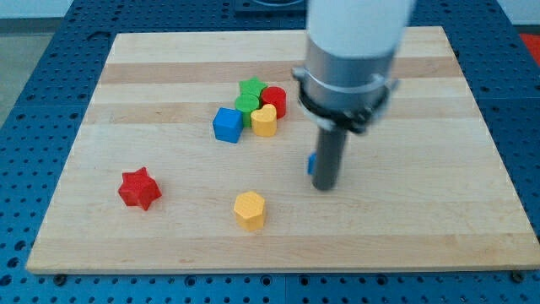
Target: Move blue triangle closer to the blue cube
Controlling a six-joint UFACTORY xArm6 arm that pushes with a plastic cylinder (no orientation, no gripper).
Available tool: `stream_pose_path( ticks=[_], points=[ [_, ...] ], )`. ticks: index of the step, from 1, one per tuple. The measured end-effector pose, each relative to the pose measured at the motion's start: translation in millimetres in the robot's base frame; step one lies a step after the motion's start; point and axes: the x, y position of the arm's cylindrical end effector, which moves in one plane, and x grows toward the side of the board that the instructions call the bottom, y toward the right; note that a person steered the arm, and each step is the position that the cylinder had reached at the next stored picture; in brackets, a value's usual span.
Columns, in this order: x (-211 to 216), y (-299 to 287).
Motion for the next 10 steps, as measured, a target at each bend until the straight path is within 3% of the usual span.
stream_pose_path(
  ticks=[1, 3, 5, 7, 10],
  points=[
    [-20.0, 4.8],
    [-32.0, 87.3],
    [-78.7, 61.8],
    [-23.2, -2.2],
    [-8.8, -84.1]
  ],
)
